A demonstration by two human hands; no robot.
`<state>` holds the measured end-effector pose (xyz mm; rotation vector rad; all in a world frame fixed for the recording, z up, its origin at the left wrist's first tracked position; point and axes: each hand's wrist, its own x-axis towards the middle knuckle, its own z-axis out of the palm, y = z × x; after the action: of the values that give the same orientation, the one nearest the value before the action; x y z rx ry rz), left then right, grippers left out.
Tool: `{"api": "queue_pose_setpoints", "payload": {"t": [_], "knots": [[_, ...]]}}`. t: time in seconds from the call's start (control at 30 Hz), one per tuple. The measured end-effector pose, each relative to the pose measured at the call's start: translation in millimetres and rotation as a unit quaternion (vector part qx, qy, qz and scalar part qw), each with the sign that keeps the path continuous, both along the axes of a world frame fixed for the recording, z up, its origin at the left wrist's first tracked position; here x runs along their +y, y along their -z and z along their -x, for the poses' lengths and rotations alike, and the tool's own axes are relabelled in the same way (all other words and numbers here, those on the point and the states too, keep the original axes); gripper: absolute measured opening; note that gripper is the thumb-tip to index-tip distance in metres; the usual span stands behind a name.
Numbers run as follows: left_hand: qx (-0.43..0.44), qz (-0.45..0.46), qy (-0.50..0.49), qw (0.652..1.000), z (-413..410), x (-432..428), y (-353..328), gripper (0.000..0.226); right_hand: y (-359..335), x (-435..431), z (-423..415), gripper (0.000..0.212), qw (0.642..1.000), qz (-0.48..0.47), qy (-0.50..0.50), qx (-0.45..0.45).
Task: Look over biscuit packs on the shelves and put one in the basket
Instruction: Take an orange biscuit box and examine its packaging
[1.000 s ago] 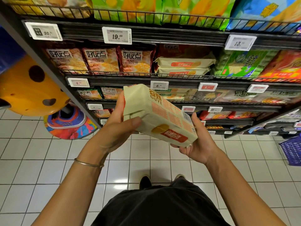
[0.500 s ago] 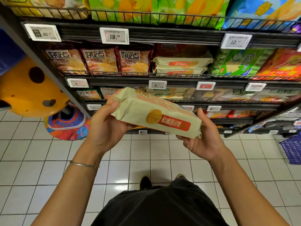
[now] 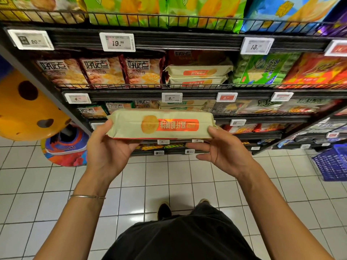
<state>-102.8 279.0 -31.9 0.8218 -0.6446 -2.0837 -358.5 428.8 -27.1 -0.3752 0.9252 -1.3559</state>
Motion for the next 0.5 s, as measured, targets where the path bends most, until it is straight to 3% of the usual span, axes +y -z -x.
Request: {"api": "queue_pose_setpoints", "payload": {"t": [0.13,0.23,0.33,0.5], "knots": [[0.027,-0.001,-0.007,1.0,-1.7,0.7,1.5,0.041,0.8,-1.9,-0.3,0.074,1.0,-0.001,-0.001,0.0],[0.044,0.001,-0.011,0.999,-2.8,0.7,3.5,0.043,1.5,-2.5,1.0,0.077,1.0,-0.001,0.0,-0.003],[0.042,0.002,-0.017,0.999,-3.6,-0.7,5.2,0.046,2.4,-3.4,1.8,0.064,1.0,0.012,0.002,-0.001],[0.051,0.004,-0.019,0.998,-7.8,-3.9,9.2,0.05,2.5,-3.8,0.6,0.062,1.0,0.018,0.02,0.007]]}}
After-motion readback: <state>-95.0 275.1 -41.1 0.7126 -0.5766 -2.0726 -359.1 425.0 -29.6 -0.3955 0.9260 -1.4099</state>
